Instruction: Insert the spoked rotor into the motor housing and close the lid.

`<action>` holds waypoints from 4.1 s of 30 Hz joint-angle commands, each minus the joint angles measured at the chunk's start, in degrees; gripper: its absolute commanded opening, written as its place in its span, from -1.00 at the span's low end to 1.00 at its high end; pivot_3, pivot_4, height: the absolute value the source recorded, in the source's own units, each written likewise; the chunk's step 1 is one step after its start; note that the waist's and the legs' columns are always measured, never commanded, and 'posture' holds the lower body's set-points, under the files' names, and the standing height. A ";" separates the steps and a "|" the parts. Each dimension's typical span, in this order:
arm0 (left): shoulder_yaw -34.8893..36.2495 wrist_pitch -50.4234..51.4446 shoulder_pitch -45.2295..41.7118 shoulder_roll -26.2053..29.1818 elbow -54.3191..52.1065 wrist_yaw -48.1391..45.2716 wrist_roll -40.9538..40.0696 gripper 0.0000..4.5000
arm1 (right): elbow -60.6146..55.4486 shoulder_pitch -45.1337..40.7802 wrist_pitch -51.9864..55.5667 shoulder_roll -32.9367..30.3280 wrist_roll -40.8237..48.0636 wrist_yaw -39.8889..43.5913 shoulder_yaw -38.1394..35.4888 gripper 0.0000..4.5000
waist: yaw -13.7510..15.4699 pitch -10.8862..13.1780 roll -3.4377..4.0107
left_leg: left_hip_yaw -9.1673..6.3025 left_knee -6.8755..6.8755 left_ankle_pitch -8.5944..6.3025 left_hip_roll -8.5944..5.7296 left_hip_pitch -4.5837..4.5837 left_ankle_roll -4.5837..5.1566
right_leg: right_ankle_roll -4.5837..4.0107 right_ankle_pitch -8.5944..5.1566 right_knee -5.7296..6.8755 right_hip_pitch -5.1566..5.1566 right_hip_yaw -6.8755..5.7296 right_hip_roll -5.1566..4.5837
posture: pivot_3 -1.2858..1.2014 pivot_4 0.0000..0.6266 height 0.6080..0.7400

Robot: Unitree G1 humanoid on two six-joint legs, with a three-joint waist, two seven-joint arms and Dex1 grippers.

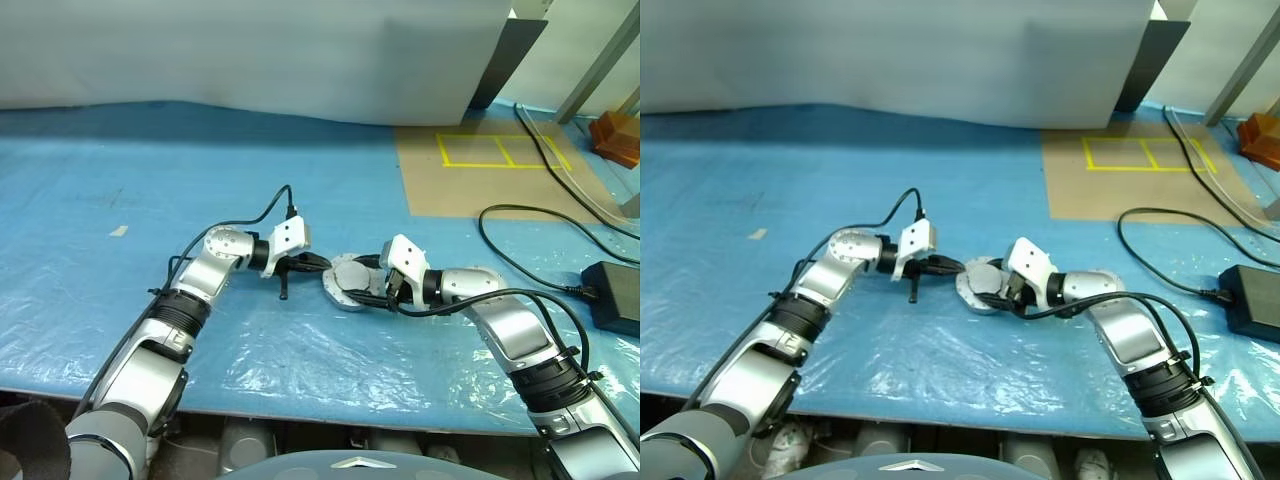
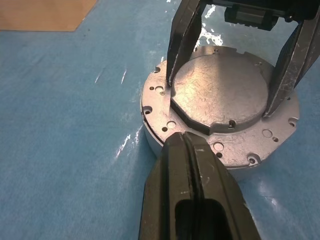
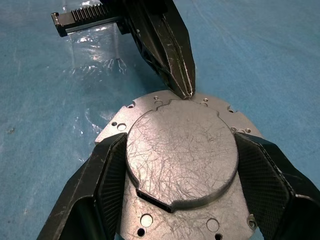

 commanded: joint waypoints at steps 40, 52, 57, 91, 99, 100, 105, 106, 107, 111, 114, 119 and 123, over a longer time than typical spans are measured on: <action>-1.82 0.26 2.02 0.14 0.21 -1.10 2.33 -1.00 | -6.45 3.72 49.80 4.00 33.58 -15.21 -31.02 0.99 | 0.78 -0.18 0.27 | 0.01 -0.59 0.04 -0.07 -0.32 -0.07 | 0.03 -0.03 -0.44 -0.25 -0.12 -0.02 | 0.03 -0.52 1.00; -1.69 0.16 1.58 0.28 0.48 -0.81 3.18 -1.00 | -8.67 5.44 46.23 8.38 32.45 -18.28 -26.24 0.99 | 1.44 -0.15 0.37 | 0.02 -0.60 0.04 -0.10 -0.31 -0.09 | 0.06 -0.05 -0.44 -0.27 -0.13 -0.09 | 0.03 -0.52 1.00; -1.87 0.18 1.95 0.43 0.01 -0.97 3.28 -1.00 | -8.23 3.42 46.18 10.23 33.86 -19.57 -26.34 0.91 | 1.47 -0.15 0.39 | 0.02 -0.61 0.05 -0.11 -0.32 -0.09 | 0.07 -0.05 -0.43 -0.26 -0.14 -0.08 | 0.03 -0.52 1.00; 11.01 26.83 -2.41 0.34 -18.11 -3.67 -19.56 -1.00 | -1.21 4.93 43.67 14.58 33.83 -24.18 -23.80 -0.40 | -0.46 -0.22 0.52 | 0.09 -0.70 0.09 -0.15 -0.41 -0.11 | -0.01 -0.23 -0.21 -0.40 -0.54 -0.38 | 0.03 -0.52 1.00; 16.87 34.28 -4.51 1.48 -16.98 1.11 -24.01 -1.00 | 6.81 2.89 43.88 20.15 37.22 -28.19 -31.21 -0.40 | -1.50 -0.21 0.51 | 0.08 -0.72 0.15 -0.09 -0.28 -0.22 | -0.05 -0.23 -0.19 -0.29 -0.52 -0.31 | 0.03 -0.52 1.00; 17.55 35.32 -4.64 1.62 -17.09 1.78 -24.56 -1.00 | 7.25 2.66 43.75 20.96 38.09 -28.46 -32.22 -0.40 | -1.49 -0.21 0.51 | 0.08 -0.72 0.15 -0.08 -0.28 -0.22 | -0.05 -0.23 -0.19 -0.29 -0.52 -0.31 | 0.03 -0.52 1.00; 19.61 38.15 -5.30 1.99 -17.33 5.04 -25.93 -1.00 | 11.50 1.18 44.39 23.33 38.79 -31.40 -33.87 -0.40 | -1.52 -0.20 0.53 | 0.08 -0.72 0.16 -0.08 -0.32 -0.22 | -0.07 -0.23 -0.20 -0.31 -0.53 -0.31 | 0.03 -0.52 1.00; 20.47 38.66 -6.02 1.85 -16.60 6.10 -26.37 -1.00 | 12.88 0.68 44.38 23.87 38.98 -32.27 -34.59 -0.40 | -1.51 -0.20 0.53 | 0.07 -0.73 0.16 -0.07 -0.31 -0.22 | -0.07 -0.23 -0.20 -0.31 -0.54 -0.30 | 0.03 -0.52 1.00; 21.25 39.02 -6.66 1.71 -15.98 7.10 -26.72 -1.00 | 13.76 0.36 44.29 24.18 39.20 -32.80 -35.08 -0.40 | -1.51 -0.20 0.53 | 0.07 -0.73 0.16 -0.06 -0.32 -0.22 | -0.08 -0.23 -0.20 -0.31 -0.55 -0.30 | 0.03 -0.52 1.00; 25.78 40.79 -10.05 1.78 -11.88 12.07 -28.28 -1.00 | 14.39 -0.92 44.52 25.71 42.97 -33.66 -38.53 -0.40 | -1.46 -0.20 0.53 | 0.07 -0.73 0.16 -0.08 -0.32 -0.22 | -0.08 -0.23 -0.20 -0.30 -0.55 -0.31 | 0.03 -0.52 1.00; 26.78 41.50 -10.47 2.53 -10.69 12.95 -28.46 -1.00 | 13.07 -0.87 45.27 26.15 45.05 -33.94 -38.76 -0.40 | -1.45 -0.20 0.53 | 0.07 -0.74 0.16 -0.09 -0.33 -0.23 | -0.08 -0.23 -0.23 -0.30 -0.55 -0.31 | 0.03 -0.52 1.00; 26.39 43.04 -9.38 3.29 -11.63 12.83 -28.99 -1.00 | 11.73 -1.31 46.95 27.16 50.07 -34.60 -40.38 -0.40 | -1.34 -0.16 0.54 | 0.00 -0.80 0.17 -0.07 -0.54 -0.23 | -0.08 -0.23 -0.35 -0.39 -0.68 -0.31 | 0.03 -0.52 1.00; 25.48 43.45 -8.33 3.01 -13.60 12.70 -28.87 -1.00 | 10.63 -1.54 46.89 26.52 49.94 -34.44 -39.04 -0.41 | -1.35 -0.12 0.56 | -0.02 -0.84 0.17 -0.06 -0.63 -0.23 | -0.08 -0.23 -0.34 -0.46 -0.73 -0.31 | 0.03 -0.52 1.00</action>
